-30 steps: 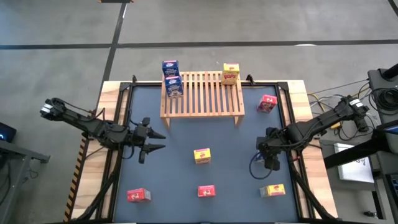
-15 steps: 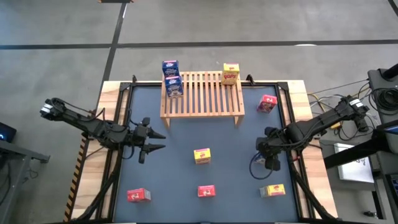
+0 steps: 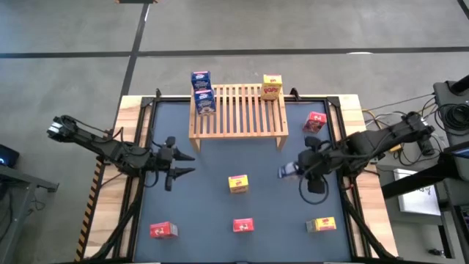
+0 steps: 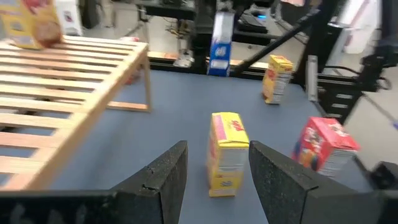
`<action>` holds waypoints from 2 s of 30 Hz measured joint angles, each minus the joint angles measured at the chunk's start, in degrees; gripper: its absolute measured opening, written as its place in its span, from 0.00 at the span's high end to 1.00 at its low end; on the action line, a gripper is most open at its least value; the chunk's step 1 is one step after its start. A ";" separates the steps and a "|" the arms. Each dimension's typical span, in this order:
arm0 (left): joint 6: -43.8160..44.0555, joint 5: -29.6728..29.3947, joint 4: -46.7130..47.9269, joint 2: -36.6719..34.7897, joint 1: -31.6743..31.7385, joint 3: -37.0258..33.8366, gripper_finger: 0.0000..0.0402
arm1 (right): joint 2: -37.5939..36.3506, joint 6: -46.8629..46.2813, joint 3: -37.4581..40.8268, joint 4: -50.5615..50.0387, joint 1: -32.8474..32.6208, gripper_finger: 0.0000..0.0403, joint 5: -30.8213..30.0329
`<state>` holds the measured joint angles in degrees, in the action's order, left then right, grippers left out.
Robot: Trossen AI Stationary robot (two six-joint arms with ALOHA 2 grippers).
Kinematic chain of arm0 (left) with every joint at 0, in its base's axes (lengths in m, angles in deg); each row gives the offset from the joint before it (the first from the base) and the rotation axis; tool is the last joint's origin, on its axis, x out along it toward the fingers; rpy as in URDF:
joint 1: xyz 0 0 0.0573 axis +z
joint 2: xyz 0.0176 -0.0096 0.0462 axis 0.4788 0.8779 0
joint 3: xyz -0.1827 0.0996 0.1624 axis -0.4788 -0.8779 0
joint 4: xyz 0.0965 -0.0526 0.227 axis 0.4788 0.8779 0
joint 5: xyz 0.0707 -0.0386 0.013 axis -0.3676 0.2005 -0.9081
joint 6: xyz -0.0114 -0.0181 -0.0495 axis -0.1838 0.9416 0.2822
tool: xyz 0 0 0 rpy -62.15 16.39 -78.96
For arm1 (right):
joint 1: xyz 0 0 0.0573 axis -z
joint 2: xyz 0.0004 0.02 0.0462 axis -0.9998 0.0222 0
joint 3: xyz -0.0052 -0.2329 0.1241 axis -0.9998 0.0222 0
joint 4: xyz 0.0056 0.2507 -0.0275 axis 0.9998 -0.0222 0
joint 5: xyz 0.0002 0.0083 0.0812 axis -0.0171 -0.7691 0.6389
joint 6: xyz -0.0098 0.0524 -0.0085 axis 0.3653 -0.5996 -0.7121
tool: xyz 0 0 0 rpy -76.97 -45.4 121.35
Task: Stack cereal on shelf
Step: Put the blue cereal box on the shelf aligned with the other blue cereal boxes
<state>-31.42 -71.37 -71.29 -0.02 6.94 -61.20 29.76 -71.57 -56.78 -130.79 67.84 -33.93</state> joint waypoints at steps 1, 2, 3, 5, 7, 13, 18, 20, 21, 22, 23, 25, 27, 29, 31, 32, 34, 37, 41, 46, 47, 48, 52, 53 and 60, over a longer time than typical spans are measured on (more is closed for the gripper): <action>-0.42 -1.06 -0.05 -0.08 0.02 0.00 0.61 | 0.55 1.43 -1.98 0.28 0.52 0.64 -1.24; -0.89 -2.06 -0.42 -0.10 0.02 0.00 0.61 | 1.16 3.03 -3.89 0.83 1.10 0.64 -2.01; -1.25 -2.75 -0.83 -0.10 0.02 0.00 0.61 | 1.81 4.76 -5.73 1.82 1.71 0.64 -2.25; -2.10 -2.94 -2.16 -0.06 0.21 0.00 0.61 | 3.41 8.72 -8.87 4.10 2.87 0.63 -2.35; -2.75 -2.93 -3.94 0.09 0.39 0.00 0.61 | 5.41 12.81 -11.60 5.85 4.06 0.63 -2.38; -6.03 -4.02 -7.95 0.77 0.80 0.00 0.61 | 13.42 22.39 -17.97 7.48 8.31 0.63 -1.64; -7.44 -4.91 -10.71 2.37 1.30 0.00 0.51 | 20.33 27.53 -21.47 10.73 11.74 0.63 -0.81; -7.43 -5.84 -13.02 3.65 1.36 0.00 0.45 | 22.83 29.10 -22.57 12.78 12.92 0.63 1.62; -7.52 -6.33 -14.32 4.33 1.44 0.00 0.42 | 23.95 29.53 -23.23 13.81 13.45 0.64 2.91; -7.85 -6.90 -14.57 5.00 1.50 0.08 0.39 | 25.03 30.18 -23.76 14.55 13.91 0.64 4.23; -8.13 -7.37 -14.47 5.77 1.64 0.45 0.37 | 26.17 30.71 -24.42 14.88 14.24 0.64 4.77; -8.66 -8.69 -14.52 7.45 1.99 1.61 0.32 | 28.03 31.67 -25.80 15.28 14.95 0.64 5.13; -9.55 -9.90 -14.27 9.39 2.57 2.88 0.29 | 29.65 32.19 -27.01 15.92 15.62 0.64 5.27; -10.67 -10.81 -14.02 11.54 3.17 4.14 0.27 | 30.98 32.42 -28.23 16.42 16.34 0.64 5.27; -11.54 -11.39 -13.75 13.73 3.85 5.72 0.26 | 32.14 32.58 -29.56 16.51 16.96 0.64 5.27; -11.70 -11.40 -13.62 14.82 4.26 6.44 0.25 | 32.59 32.61 -30.09 16.48 17.21 0.64 5.28; -11.75 -11.41 -12.86 16.87 4.97 7.85 0.25 | 33.35 32.61 -31.23 16.32 17.56 0.64 5.59; -11.16 -11.59 -12.68 20.18 5.80 10.10 0.25 | 34.07 32.63 -32.79 16.31 17.76 0.64 5.71; -10.39 -11.74 -12.27 24.61 6.07 14.05 0.25 | 34.18 32.63 -33.64 16.50 17.82 0.64 5.71; -10.47 -11.30 -6.97 29.11 6.05 19.40 0.25 | 33.76 32.21 -33.47 16.48 17.84 0.64 5.69; -10.25 -11.30 -6.02 29.96 6.07 20.60 0.25 | 33.69 32.21 -33.47 16.47 17.84 0.64 5.71; -10.06 -11.26 -4.74 30.68 6.07 21.71 0.25 | 33.69 32.21 -33.47 16.30 17.83 0.64 5.71; -9.73 -11.21 -2.23 33.41 6.42 24.81 0.24 | 33.78 32.21 -33.44 16.38 17.82 0.64 5.73; -9.73 -11.22 -1.82 33.93 6.61 25.26 0.24 | 33.78 32.21 -33.38 16.30 17.82 0.64 5.73; -7.52 -8.07 -0.58 36.66 9.35 25.73 0.23 | 33.80 32.20 -33.36 16.47 17.82 0.64 5.91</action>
<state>-38.94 -79.44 -71.87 36.64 16.29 -35.48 63.57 -39.38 -90.14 -114.32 85.66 -28.02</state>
